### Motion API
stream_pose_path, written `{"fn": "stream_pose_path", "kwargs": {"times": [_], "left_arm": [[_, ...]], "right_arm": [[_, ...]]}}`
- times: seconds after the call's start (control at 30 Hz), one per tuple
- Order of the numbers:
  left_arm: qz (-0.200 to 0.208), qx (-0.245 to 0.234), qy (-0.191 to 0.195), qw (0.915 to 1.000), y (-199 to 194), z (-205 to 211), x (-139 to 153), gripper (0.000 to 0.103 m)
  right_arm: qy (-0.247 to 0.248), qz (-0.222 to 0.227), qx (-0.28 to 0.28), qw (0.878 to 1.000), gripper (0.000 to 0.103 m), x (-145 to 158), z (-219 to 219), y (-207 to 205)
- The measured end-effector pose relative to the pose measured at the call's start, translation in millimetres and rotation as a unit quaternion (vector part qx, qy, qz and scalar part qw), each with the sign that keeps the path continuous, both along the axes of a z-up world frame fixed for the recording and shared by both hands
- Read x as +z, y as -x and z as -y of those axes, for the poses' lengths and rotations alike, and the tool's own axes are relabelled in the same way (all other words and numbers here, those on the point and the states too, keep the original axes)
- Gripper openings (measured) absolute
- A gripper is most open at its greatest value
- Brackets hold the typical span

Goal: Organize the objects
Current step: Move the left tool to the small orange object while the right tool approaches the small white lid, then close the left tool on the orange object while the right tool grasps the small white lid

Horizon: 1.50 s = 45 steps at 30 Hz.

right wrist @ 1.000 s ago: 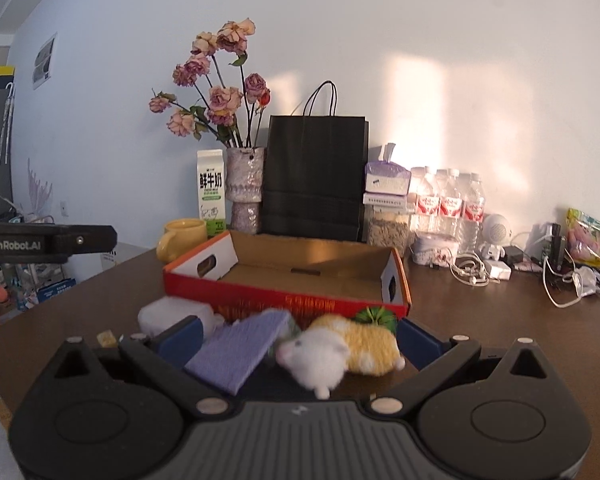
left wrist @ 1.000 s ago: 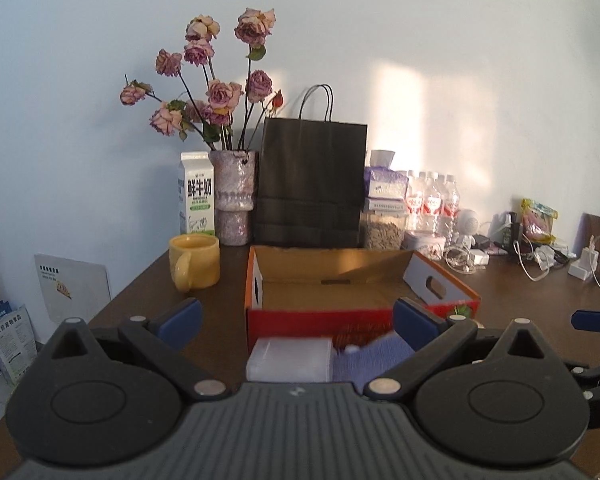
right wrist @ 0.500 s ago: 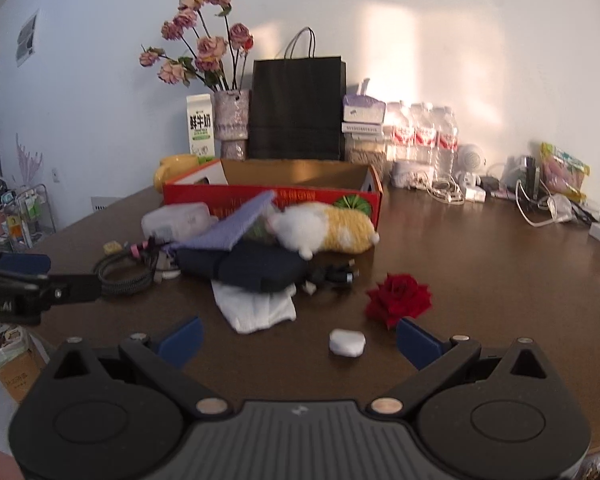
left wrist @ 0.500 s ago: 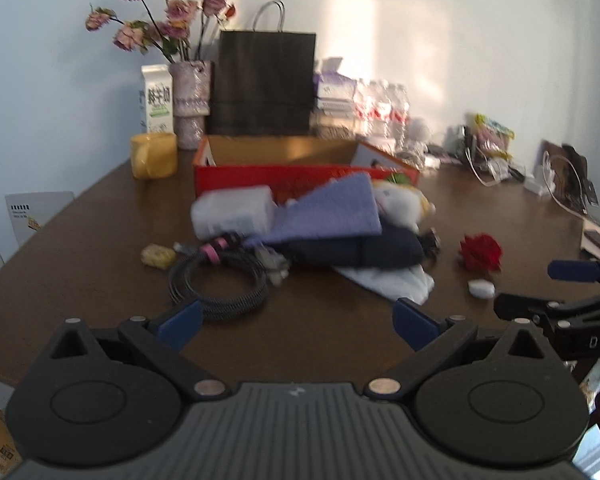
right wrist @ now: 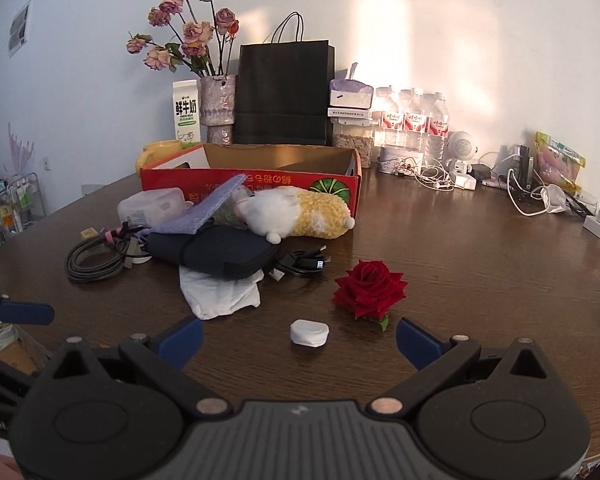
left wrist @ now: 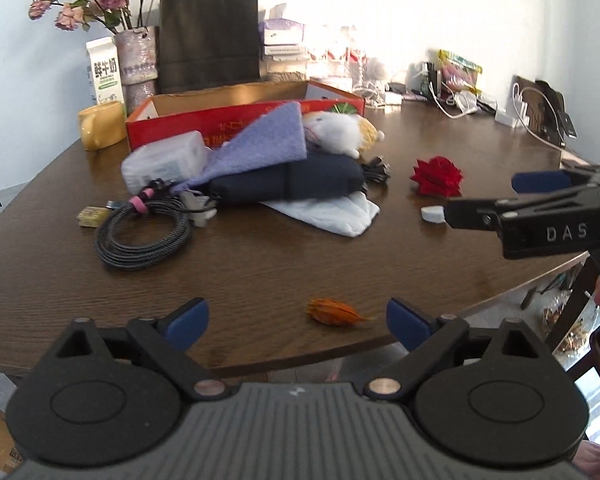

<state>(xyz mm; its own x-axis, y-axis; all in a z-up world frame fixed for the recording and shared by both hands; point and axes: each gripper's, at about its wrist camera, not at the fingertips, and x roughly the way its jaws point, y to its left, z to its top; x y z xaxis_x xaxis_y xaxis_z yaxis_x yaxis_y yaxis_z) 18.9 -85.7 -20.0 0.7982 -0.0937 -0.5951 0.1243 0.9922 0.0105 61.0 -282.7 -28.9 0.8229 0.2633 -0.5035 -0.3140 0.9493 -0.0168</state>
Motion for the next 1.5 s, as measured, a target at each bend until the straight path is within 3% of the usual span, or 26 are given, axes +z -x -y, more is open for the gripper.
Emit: {"fn": "stream_pose_path", "kwargs": {"times": [0.23, 0.3, 0.37, 0.93, 1.07, 1.2, 1.4, 1.5], "left_arm": [[-0.017, 0.0, -0.007, 0.9998, -7, 12, -8, 0.079], [-0.012, -0.006, -0.006, 0.9999, -7, 14, -8, 0.069], [-0.006, -0.013, -0.001, 0.9999, -6, 14, -7, 0.041], [0.016, 0.023, 0.031, 0.9991, -13, -8, 5, 0.041], [0.02, 0.029, 0.034, 0.9988, -16, -13, 7, 0.041], [0.022, 0.03, 0.036, 0.9987, -18, -15, 8, 0.041], [0.022, 0.032, 0.039, 0.9985, -20, -19, 7, 0.041], [0.025, 0.034, 0.042, 0.9982, -21, -22, 8, 0.041]], "right_arm": [[0.002, -0.012, 0.018, 1.0, 0.103, -6, -1, -10], [0.0, -0.014, 0.02, 1.0, 0.103, -8, -1, -11], [-0.002, -0.016, 0.023, 1.0, 0.103, -9, -1, -13], [-0.005, -0.026, 0.027, 0.999, 0.102, -17, 4, -33], [-0.015, -0.028, 0.028, 0.999, 0.081, -21, 5, -38], [-0.014, -0.031, 0.027, 0.999, 0.071, -27, 4, -42], [-0.009, -0.034, 0.036, 0.999, 0.026, -33, 0, -51], [-0.003, -0.022, 0.042, 0.999, 0.026, -29, -5, -47]]}}
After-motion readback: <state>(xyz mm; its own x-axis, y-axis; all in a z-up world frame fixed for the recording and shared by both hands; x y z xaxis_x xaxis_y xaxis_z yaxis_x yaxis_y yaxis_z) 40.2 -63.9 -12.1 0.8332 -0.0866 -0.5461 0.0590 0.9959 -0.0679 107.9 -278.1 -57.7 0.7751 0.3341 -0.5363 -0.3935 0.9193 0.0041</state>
